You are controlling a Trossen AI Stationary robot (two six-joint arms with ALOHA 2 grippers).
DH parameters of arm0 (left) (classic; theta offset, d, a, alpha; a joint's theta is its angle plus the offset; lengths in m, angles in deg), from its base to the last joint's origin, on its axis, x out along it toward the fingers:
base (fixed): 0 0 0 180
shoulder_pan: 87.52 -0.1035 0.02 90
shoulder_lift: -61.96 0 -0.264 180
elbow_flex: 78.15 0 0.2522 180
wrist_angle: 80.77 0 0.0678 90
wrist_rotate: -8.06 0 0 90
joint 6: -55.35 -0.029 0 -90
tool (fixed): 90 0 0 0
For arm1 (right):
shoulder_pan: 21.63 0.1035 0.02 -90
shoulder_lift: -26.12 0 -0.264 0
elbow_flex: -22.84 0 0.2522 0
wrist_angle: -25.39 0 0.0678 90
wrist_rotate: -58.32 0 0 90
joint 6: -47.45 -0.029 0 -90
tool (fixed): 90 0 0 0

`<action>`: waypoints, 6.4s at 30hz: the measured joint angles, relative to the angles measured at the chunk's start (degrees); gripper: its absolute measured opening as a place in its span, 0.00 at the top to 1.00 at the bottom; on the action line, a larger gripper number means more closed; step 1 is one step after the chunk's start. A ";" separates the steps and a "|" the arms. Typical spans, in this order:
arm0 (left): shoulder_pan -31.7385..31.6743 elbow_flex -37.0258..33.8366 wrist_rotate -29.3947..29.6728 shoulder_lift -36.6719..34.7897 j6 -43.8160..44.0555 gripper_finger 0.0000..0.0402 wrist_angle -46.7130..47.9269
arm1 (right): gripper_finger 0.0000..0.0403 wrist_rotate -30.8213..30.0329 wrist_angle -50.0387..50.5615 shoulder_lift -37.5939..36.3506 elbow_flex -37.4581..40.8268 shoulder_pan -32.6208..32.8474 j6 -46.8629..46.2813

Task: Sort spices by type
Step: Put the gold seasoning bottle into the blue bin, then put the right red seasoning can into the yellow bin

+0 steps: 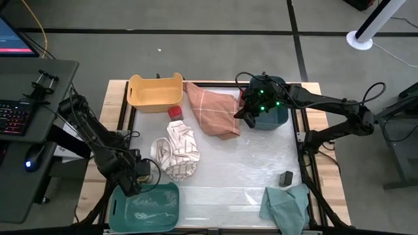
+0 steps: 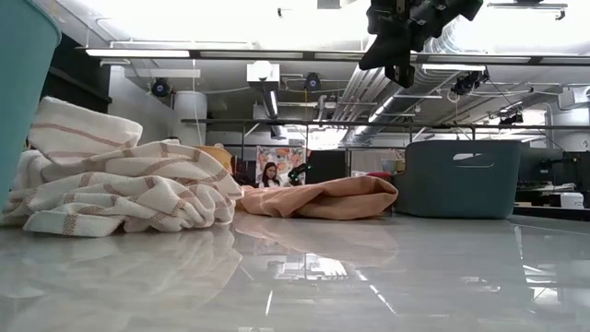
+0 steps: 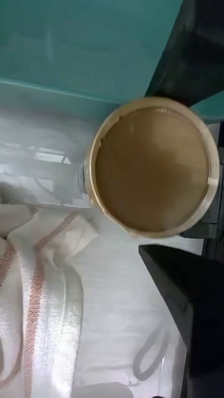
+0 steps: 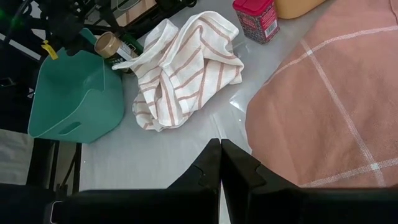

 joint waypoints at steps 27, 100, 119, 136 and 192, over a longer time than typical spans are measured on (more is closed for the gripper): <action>-27.01 25.99 14.80 -5.14 -26.91 0.42 9.53 | 1.00 0.53 -12.05 -12.70 0.00 0.00 -4.95; -41.08 -4.11 14.06 -29.99 -21.15 0.06 -36.83 | 0.04 -18.55 18.70 30.67 -26.36 25.52 20.51; -41.08 -4.11 11.83 -30.39 -29.90 0.06 -36.61 | 0.04 -25.31 19.15 37.78 -28.37 25.22 18.54; -40.19 -16.79 13.49 -36.91 -30.75 0.06 -57.49 | 0.33 -27.56 23.89 38.04 -34.31 20.89 17.76; -43.07 -29.00 17.31 -38.02 -25.45 0.06 -75.81 | 0.07 -37.87 21.50 8.70 -3.96 -19.67 -12.70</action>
